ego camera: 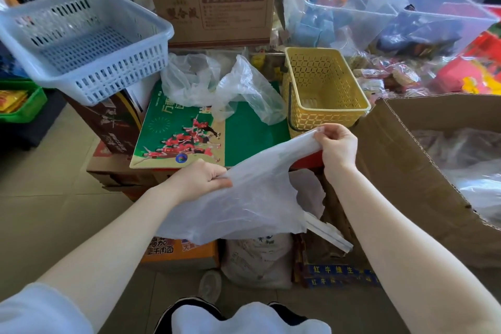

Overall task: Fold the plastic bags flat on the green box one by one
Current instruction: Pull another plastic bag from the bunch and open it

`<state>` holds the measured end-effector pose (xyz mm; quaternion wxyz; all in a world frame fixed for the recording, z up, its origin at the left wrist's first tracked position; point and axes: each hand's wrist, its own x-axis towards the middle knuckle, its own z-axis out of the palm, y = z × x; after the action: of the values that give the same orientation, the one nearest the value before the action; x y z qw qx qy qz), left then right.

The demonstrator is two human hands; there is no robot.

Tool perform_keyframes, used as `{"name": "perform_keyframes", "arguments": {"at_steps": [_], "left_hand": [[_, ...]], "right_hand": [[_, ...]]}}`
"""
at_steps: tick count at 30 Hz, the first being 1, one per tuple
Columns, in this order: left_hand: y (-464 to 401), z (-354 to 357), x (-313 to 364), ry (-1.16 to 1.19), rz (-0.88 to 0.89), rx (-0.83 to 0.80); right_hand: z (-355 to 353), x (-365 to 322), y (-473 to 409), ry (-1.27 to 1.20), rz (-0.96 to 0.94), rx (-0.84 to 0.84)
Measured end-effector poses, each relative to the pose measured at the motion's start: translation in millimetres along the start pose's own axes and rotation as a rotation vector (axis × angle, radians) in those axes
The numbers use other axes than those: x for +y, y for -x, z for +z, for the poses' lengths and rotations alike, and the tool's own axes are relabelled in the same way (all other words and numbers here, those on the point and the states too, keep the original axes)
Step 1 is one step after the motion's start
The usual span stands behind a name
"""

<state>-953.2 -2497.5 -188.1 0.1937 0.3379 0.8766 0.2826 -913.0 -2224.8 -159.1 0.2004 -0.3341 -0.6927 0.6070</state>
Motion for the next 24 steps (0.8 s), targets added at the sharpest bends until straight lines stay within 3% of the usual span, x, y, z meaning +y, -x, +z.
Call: {"name": "perform_keyframes", "arguments": {"at_steps": [4,6,8,10,12,15,19,24], "left_hand": [[-19,-14,-17,0.011,0.028,-0.033],[-25,-21,-23,0.064,0.021,-0.022],[-31,-30,-27,0.109,0.022,0.001],[-39,-40,-29,0.111,0.054,0.015],[-48,-51,-31,0.098,0.128,0.021],[-60,-70,-38,0.083,0.221,0.011],[-66,-92,-76,0.126,0.15,0.011],[-82,-101,-85,0.118,0.046,-0.097]], "right_hand": [[10,-9,-14,0.009,-0.009,0.009],[17,-13,-20,0.281,-0.102,-0.008],[27,-16,-20,0.68,-0.344,-0.029],[45,-24,-12,0.792,-0.692,-0.202],[69,-30,-3,0.866,-0.868,-0.526],[93,-32,-9,1.044,-0.83,-0.696],[81,-37,-33,0.834,-0.622,-0.721],[90,-40,-32,0.667,-0.582,-0.745]]}}
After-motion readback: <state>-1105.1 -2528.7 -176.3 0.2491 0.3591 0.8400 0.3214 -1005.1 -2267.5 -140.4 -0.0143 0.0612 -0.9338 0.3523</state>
